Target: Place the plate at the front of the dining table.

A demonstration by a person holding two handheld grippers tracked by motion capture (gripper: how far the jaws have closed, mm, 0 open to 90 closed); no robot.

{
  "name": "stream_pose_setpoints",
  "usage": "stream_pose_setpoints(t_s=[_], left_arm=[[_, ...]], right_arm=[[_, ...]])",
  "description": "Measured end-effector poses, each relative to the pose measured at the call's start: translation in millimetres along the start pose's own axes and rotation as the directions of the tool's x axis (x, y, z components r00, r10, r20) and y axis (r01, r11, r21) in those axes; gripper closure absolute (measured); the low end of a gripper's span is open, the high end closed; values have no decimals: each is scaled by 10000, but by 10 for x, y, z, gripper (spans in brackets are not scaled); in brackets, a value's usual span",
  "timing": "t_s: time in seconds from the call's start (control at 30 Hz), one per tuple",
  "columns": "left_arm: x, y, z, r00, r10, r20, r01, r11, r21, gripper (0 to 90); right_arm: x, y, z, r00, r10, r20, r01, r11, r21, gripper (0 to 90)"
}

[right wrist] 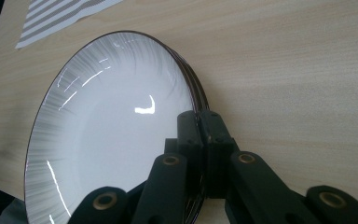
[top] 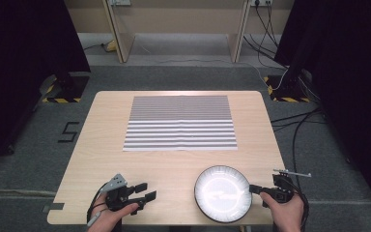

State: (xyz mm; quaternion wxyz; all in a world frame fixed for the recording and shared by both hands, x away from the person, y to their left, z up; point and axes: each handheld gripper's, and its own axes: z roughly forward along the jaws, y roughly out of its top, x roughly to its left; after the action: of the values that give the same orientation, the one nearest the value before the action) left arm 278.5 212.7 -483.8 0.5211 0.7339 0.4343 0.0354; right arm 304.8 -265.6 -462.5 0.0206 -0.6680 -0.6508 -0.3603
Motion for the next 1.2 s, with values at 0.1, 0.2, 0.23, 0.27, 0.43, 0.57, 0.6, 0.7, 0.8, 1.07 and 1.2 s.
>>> stream_pose_setpoints(t_s=[0.1,0.2,0.23,0.27,0.43,0.57,0.6,0.7,0.8,1.07,1.2], left_arm=[[-62,56,60,9997,77,250,-78,10000,47,432],[-120,117,146,9982,66,593,-72,9999,97,444],[-143,143,181,9975,93,696,-103,9999,132,444],[-143,143,181,9975,93,696,-103,9999,132,447],[-288,252,369,9935,369,1081,-408,9986,345,448],[-412,280,577,9891,418,1413,-514,9966,649,452],[-453,288,665,9874,397,1532,-517,9958,755,454],[-482,299,762,9875,408,1522,-548,9945,893,456],[-507,329,928,9891,202,1462,-357,9939,1047,459],[-502,348,1077,9928,178,1185,-336,9906,1326,590],[-532,336,1086,9928,321,1156,-468,9908,1273,644]], right_arm=[[-4,7,-1,9998,188,0,-188,9998,70,883],[-42,7,-3,9979,591,-271,-588,9982,116,883],[-58,6,-2,9972,655,-357,-651,9978,137,883],[-69,3,-3,9957,807,-456,-798,9966,215,883],[-127,-1,-2,9866,1351,-916,-1318,9904,411,881],[-155,-7,1,9816,1543,-1125,-1506,9878,410,880],[-160,-9,0,9792,1638,-1198,-1597,9862,431,881],[-176,-6,3,9755,1763,-1318,-1706,9839,531,881],[-210,-8,28,9656,1995,-1668,-1891,9790,766,881],[-143,-35,81,9700,1784,-1651,-1667,9826,824,877],[-124,-46,89,9718,1749,-1580,-1644,9834,770,861]])
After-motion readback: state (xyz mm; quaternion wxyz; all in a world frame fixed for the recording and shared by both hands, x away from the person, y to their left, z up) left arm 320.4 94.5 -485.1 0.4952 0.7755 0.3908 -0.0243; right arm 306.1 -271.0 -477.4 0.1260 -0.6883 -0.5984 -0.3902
